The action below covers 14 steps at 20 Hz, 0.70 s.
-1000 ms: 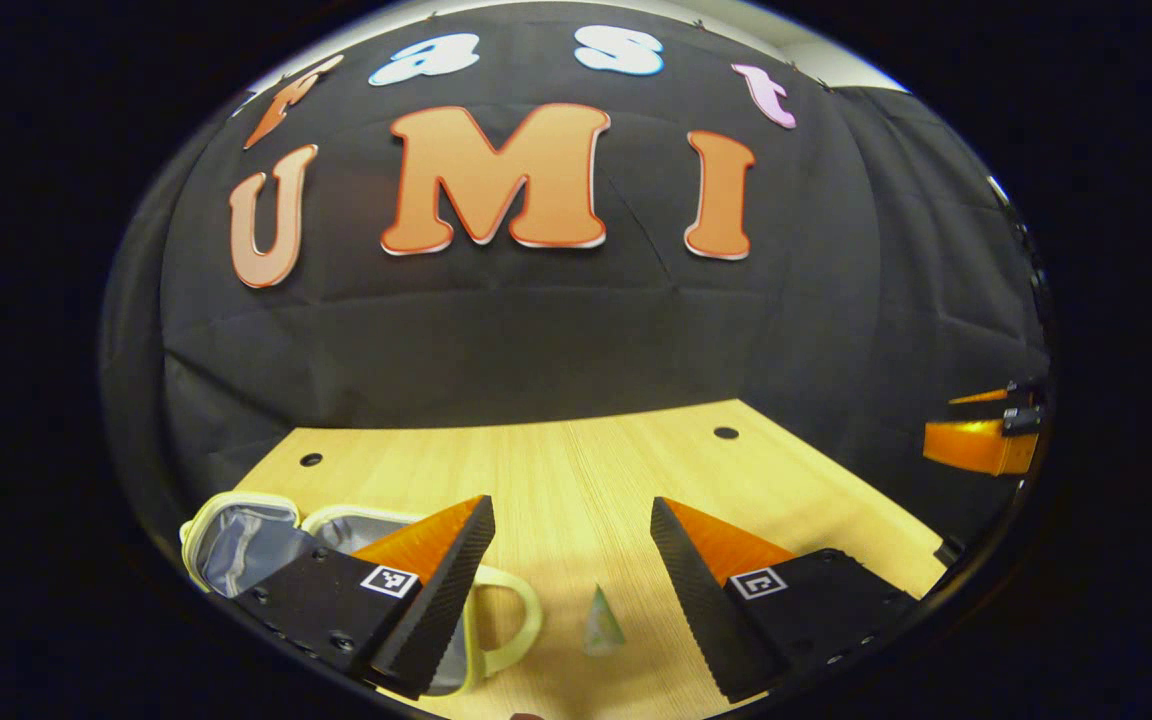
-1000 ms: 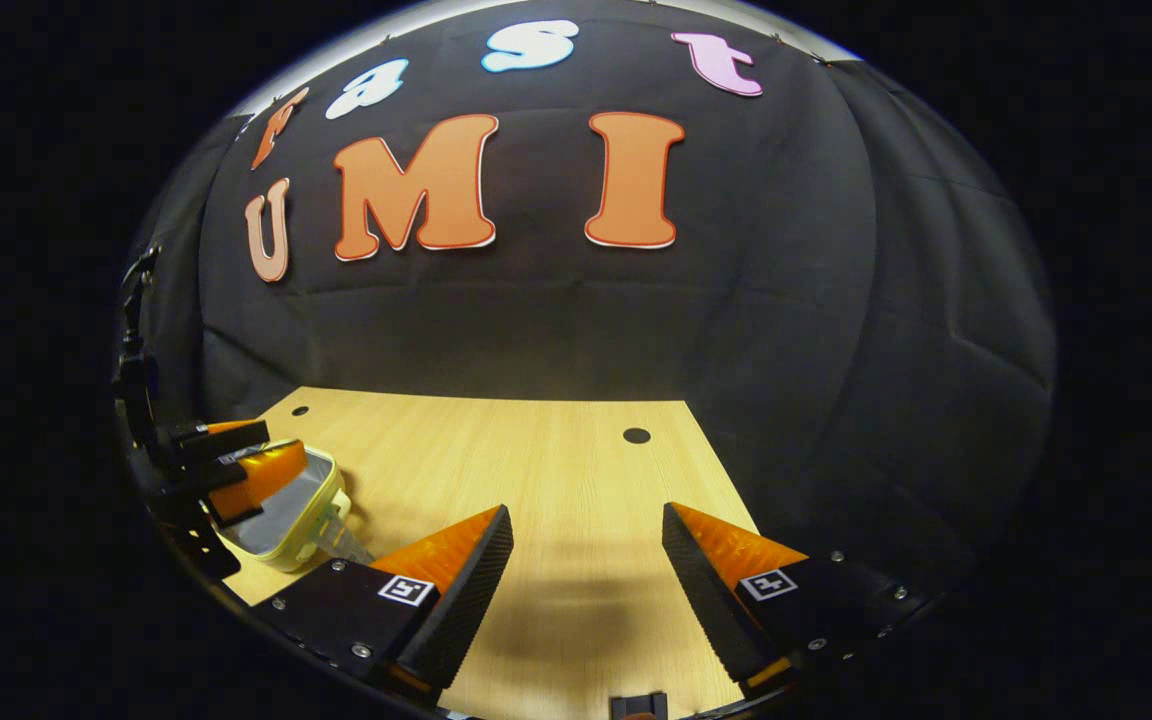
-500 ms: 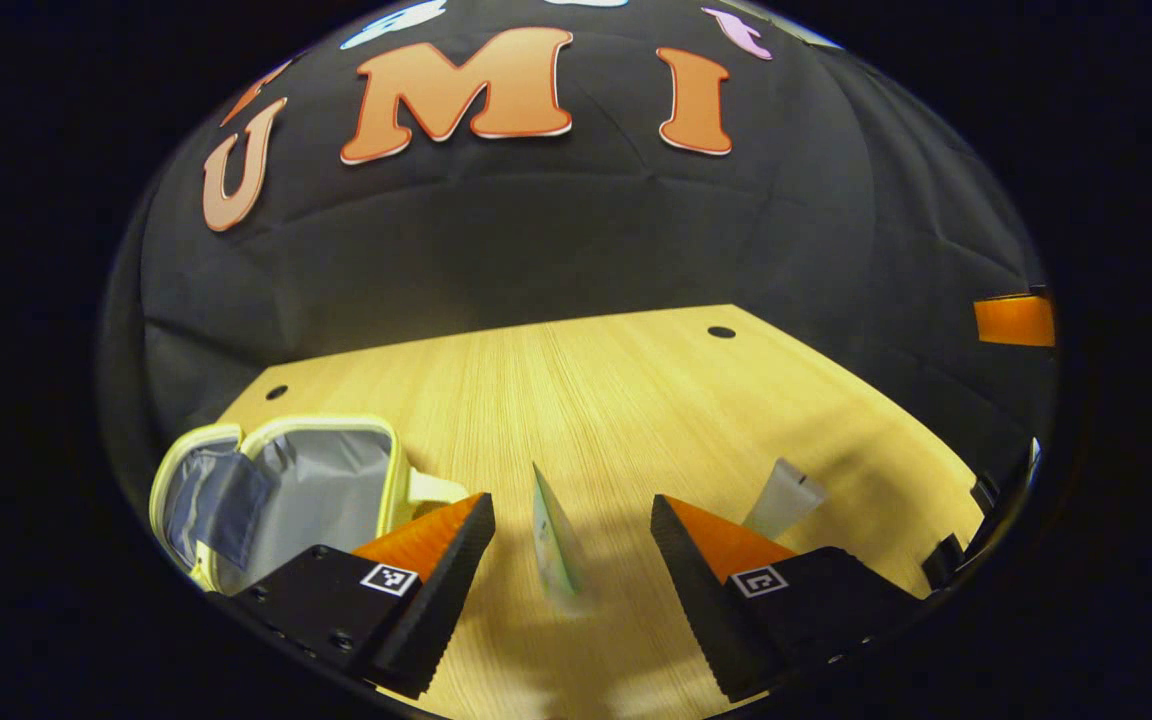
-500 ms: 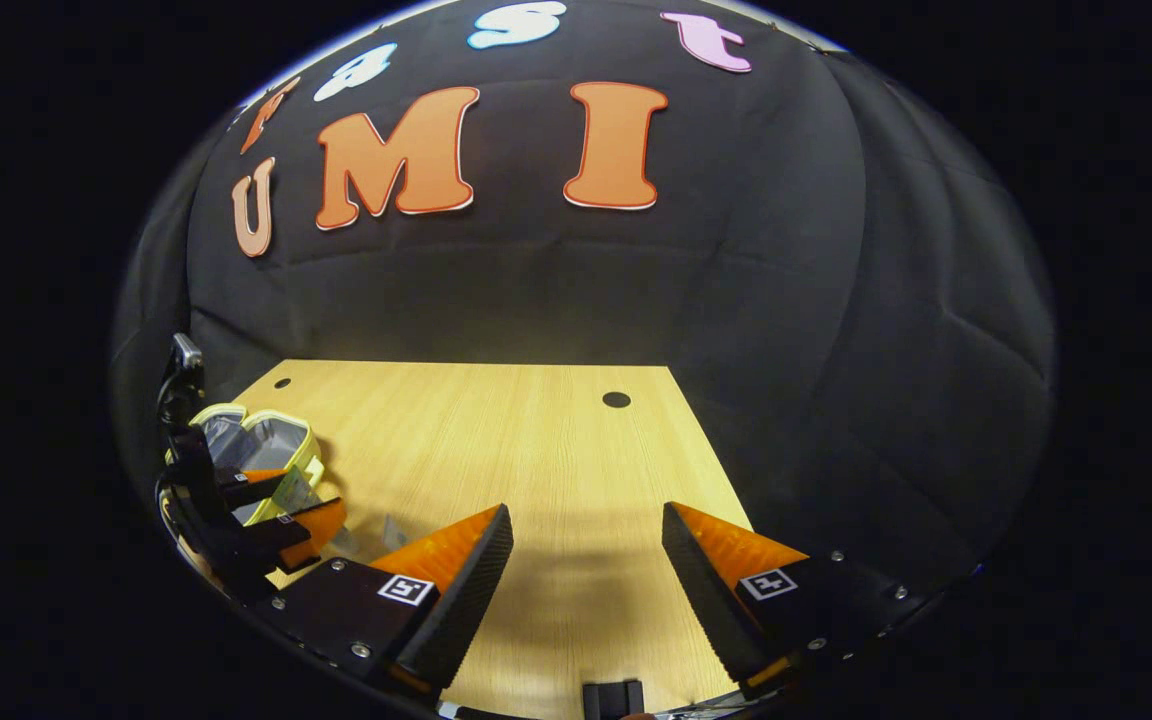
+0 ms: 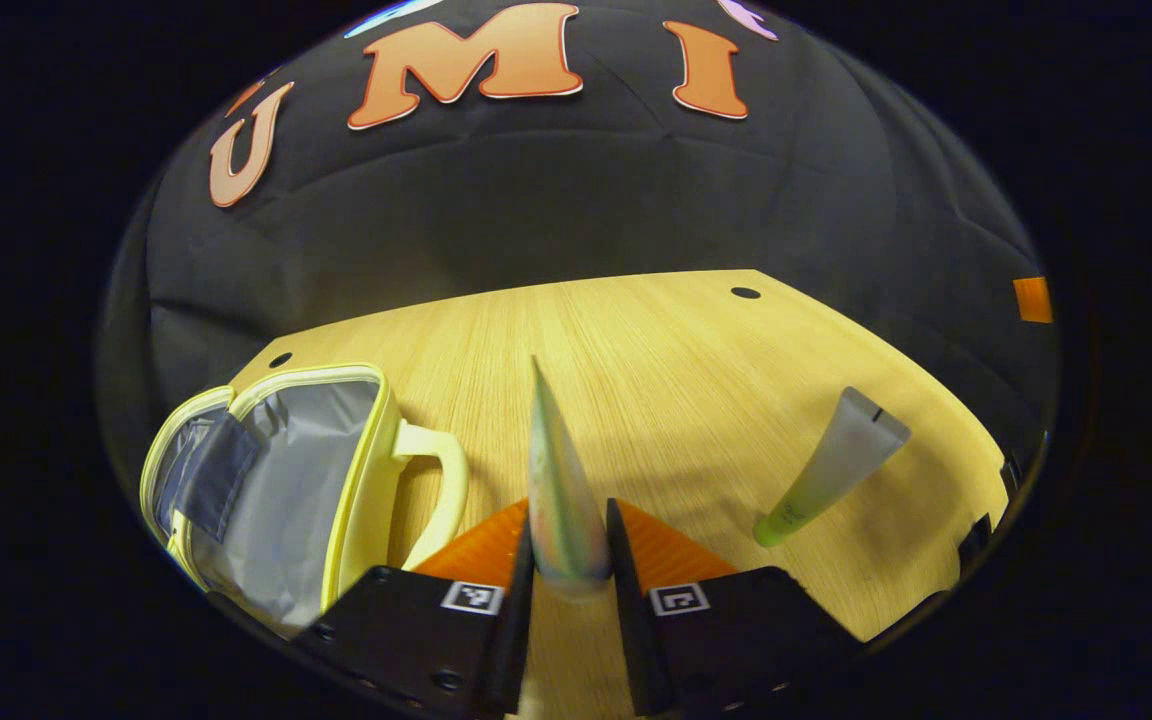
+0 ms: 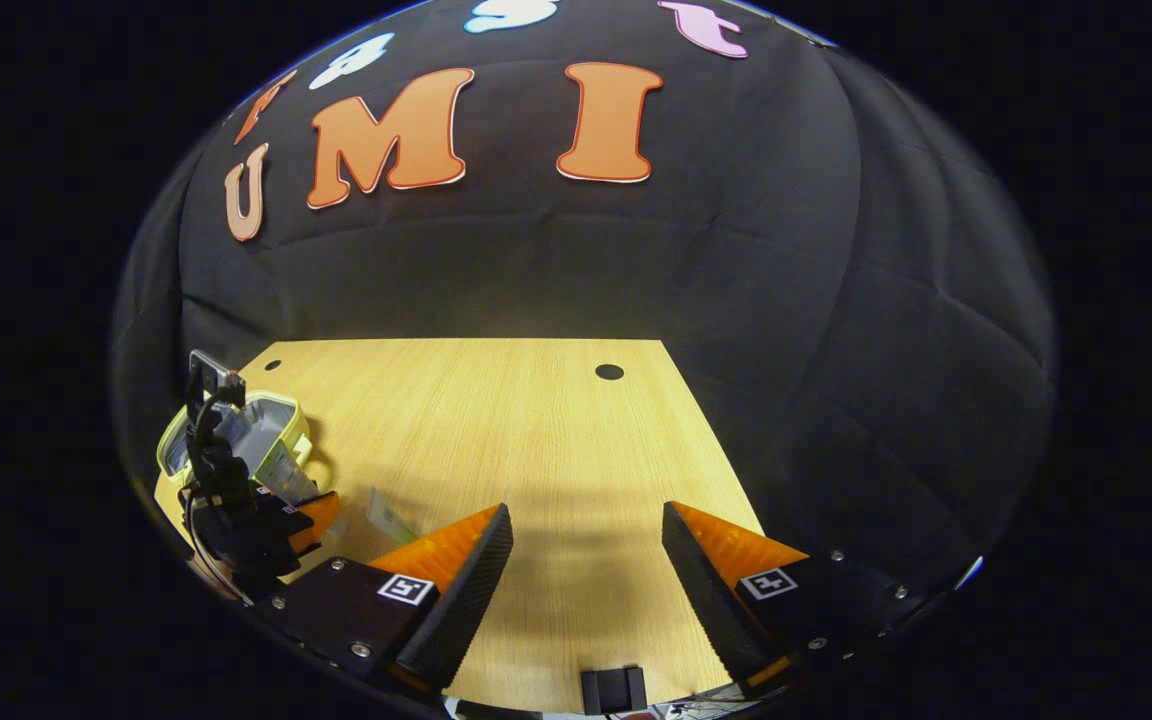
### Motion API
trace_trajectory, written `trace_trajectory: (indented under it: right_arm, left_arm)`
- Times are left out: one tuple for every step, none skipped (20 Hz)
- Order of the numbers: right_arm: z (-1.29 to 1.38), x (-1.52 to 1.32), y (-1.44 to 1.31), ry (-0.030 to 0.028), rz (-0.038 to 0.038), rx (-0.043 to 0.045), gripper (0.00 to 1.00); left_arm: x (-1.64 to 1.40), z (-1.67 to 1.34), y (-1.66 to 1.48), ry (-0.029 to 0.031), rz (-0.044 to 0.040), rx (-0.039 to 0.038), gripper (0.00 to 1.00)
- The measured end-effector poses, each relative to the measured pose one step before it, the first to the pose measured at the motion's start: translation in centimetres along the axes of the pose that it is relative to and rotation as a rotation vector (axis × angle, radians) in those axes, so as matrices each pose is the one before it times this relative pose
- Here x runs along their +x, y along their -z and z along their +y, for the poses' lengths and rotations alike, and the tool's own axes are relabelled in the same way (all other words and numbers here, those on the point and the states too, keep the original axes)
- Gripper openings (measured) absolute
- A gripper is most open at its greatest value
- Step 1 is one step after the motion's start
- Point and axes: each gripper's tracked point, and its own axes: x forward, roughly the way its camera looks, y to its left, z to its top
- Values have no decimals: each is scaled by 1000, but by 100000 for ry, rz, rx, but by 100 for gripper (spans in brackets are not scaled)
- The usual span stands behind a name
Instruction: First open the suitcase, pack the skin care products into it, and then close the suitcase.
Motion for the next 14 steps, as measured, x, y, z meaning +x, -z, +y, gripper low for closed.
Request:
trace_trajectory:
  right_arm:
    - [307,-11,18,-301,-29,108,95]
    - [394,0,-104,-779,-423,383,95]
    - [639,41,-116,-1495,-485,418,95]
    - [850,72,-220,-1719,-542,588,96]
    - [920,84,-75,-2286,-196,740,95]
    - [1133,219,-341,-2848,-682,875,96]
    - [1095,335,-334,-2754,-901,906,96]
    - [1262,438,-303,-2936,-438,605,96]
    - [1159,462,48,-3149,-144,234,96]
    - [1479,480,186,-4599,637,-385,96]
    - [1401,515,166,-3697,187,-815,96]
    - [680,504,243,-2440,39,-1482,96]
    - [881,627,368,-2513,257,-2090,96]
    - [527,591,397,-1531,857,-2272,96]
  left_arm:
    - [-231,-190,-39,1033,1294,-349,35]
    - [-252,-189,183,1789,1581,-634,36]
    - [-290,-181,-278,1275,752,-654,36]
    - [-493,24,-209,791,680,-581,36]
    - [-656,25,-263,706,1013,-233,36]
    - [-757,152,-279,513,717,-271,35]
    - [-770,202,-314,221,806,-421,36]
    - [-961,264,-169,268,1031,-856,36]
    - [-995,247,-167,111,1084,-899,36]
    - [-999,422,-234,112,274,-569,36]
    - [-1026,360,-311,-153,165,206,36]
    - [-1084,545,-170,-670,54,864,35]
    - [-1039,746,-311,-966,6,870,35]
    - [-975,764,-201,-1155,-374,137,35]
